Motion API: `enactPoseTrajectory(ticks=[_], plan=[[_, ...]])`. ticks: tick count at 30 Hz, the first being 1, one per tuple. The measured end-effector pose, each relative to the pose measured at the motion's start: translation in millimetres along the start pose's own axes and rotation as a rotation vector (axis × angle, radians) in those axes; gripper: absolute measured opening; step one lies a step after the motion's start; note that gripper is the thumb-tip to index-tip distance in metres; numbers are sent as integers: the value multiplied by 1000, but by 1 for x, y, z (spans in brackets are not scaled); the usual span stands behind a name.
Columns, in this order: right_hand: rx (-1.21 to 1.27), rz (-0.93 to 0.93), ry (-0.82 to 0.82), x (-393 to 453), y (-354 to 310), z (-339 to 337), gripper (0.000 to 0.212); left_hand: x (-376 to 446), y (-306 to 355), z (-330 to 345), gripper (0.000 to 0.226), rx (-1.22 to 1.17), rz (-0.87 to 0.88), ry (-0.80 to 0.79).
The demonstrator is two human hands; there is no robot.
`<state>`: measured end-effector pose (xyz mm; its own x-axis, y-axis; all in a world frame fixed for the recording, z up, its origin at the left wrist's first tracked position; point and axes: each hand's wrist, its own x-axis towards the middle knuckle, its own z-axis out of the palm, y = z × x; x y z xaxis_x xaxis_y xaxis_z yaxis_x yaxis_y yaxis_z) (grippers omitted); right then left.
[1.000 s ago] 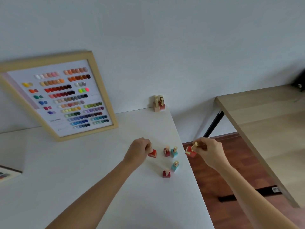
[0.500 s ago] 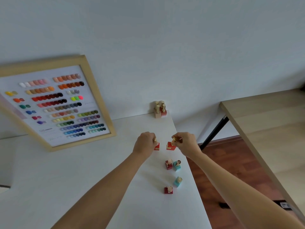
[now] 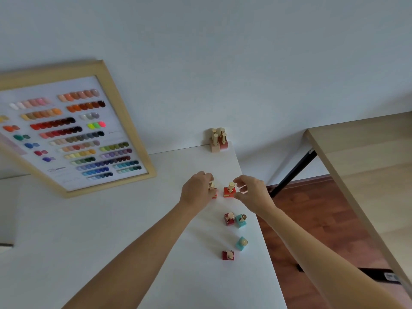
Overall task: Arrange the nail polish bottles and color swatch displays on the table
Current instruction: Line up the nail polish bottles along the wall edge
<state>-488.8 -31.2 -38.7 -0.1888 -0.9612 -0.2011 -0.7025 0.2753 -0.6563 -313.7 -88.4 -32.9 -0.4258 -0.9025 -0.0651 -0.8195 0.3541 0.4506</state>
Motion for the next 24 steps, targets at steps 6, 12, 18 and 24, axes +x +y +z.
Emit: enactPoseTrajectory(ticks=[6,12,18,24], plan=[[0,48,-17,-48,18,-1,25,13,18,-8,49,0,174,-58],[-34,22,-52,-65,24,6,16,31,43,-6,30,71,146,-274],[-109,-75,-125,-70,30,2,19,45,41,-15,15,155,154,-290],[-99,-127,-241,-77,31,-5,20,52,10,-34,15,208,106,-268]])
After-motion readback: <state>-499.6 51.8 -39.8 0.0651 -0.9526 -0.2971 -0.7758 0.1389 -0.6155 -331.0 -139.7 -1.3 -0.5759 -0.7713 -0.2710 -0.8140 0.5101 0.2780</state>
